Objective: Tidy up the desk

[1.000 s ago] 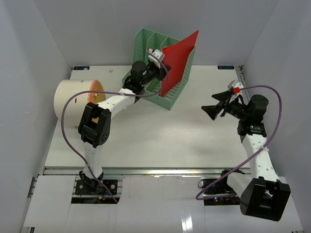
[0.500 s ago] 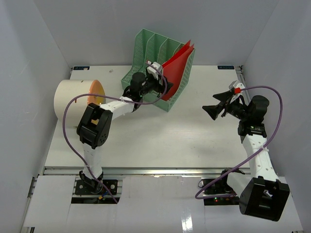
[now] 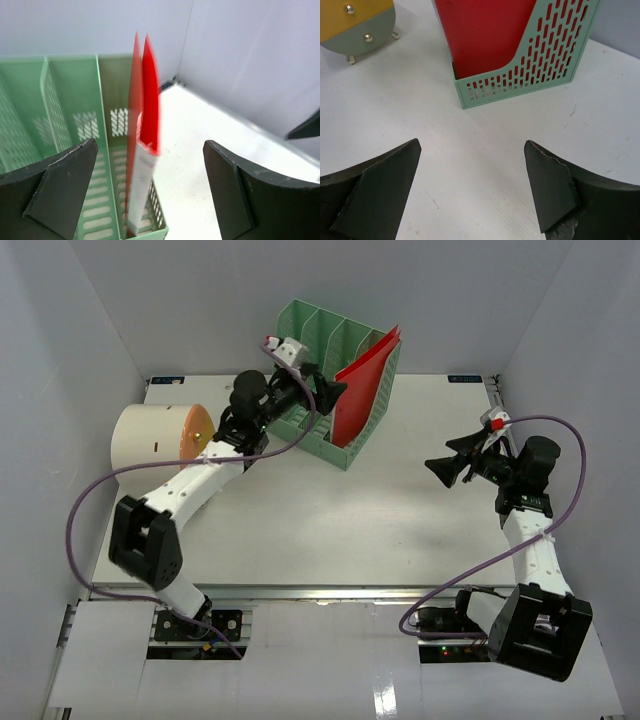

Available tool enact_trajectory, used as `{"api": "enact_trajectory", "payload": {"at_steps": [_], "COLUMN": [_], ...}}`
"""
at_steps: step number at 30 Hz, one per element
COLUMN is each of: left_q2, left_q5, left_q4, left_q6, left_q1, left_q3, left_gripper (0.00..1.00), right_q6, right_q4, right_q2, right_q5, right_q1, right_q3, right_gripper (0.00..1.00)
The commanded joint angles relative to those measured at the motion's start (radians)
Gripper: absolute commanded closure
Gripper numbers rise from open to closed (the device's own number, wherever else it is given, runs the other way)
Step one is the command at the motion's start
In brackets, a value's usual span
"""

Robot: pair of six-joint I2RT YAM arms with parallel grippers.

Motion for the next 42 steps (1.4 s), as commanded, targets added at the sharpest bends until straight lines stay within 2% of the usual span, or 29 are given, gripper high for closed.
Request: {"api": "enact_trajectory", "payload": {"at_steps": [1,8,13,16,20,25,42], "left_q2": [-0.268,-0.718,-0.982,-1.087,-1.147,-1.159,-1.189], "left_q5": [-0.043,-0.029,0.012,-0.001,-0.03,-0.011,-0.051], "left_q4": [-0.189,-0.393,-0.517,-0.593,-0.621,-0.63,-0.636], "left_q6": [-0.018,-0.075,-0.153,-0.137,-0.106,-0.097,-0.099], "left_q1": [-0.003,0.001,0.003,0.002,0.002,0.004,0.002], "left_q3": [-0.168,-0.484,-0.618,-0.664,-0.711,-0.74,-0.752], "left_gripper": [0.02,0.02,0.02,0.02,0.02,0.02,0.02], "right_q6": [-0.003,-0.002,-0.096,-0.095,-0.019,-0.002,0.04], "right_q4": [-0.046,-0.247,-0.362,-0.363,-0.295,-0.279,-0.284], "right_q2": [0.001,-0.034,-0.122,-0.19,-0.275,-0.337,-0.374], "right_q5": [-0.032,0.186,0.288,0.322,0.388,0.453,0.538], "right_q1": [-0.056,-0.062,-0.062,-0.062,-0.062,-0.062,-0.063], "right_q3": [0.058,0.122,0.071,0.004,-0.091,-0.139,-0.133], "right_gripper": [0.1,0.1,0.1,0.1,0.1,0.1,0.1]}}
